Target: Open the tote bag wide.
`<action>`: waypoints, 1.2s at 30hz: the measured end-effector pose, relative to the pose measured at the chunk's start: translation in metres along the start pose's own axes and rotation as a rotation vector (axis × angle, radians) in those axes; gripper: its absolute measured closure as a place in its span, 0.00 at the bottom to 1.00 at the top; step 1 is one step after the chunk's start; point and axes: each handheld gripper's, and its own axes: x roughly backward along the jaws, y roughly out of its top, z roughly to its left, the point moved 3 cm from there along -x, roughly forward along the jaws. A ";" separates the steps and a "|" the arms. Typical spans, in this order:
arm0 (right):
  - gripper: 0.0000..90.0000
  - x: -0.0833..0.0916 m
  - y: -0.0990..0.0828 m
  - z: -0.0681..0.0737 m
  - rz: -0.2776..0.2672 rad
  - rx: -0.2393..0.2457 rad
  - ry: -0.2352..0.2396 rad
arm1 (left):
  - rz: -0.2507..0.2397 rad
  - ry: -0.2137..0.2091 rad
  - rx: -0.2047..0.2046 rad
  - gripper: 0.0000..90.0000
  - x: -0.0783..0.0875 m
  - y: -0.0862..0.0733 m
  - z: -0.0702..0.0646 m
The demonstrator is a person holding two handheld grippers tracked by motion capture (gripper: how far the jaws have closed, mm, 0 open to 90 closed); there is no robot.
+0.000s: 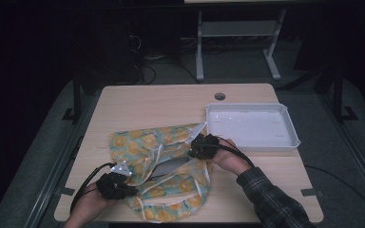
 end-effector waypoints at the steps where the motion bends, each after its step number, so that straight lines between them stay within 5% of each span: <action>1: 1.00 -0.002 -0.001 0.000 0.003 0.005 0.000 | 0.001 0.000 -0.001 0.95 0.000 0.000 0.000; 9: 1.00 -0.020 -0.006 0.003 0.046 0.002 0.019 | 0.000 0.001 -0.003 0.95 0.000 0.000 0.000; 20: 0.99 -0.020 -0.008 -0.001 0.023 -0.043 0.042 | 0.000 0.002 -0.001 0.95 0.000 0.000 0.000; 25: 0.90 -0.019 -0.011 -0.005 0.010 -0.070 0.057 | -0.001 0.000 0.000 0.95 0.000 0.000 0.000; 36: 0.80 0.018 -0.013 -0.013 -0.084 -0.116 0.042 | -0.003 -0.002 0.004 0.95 0.000 0.000 0.000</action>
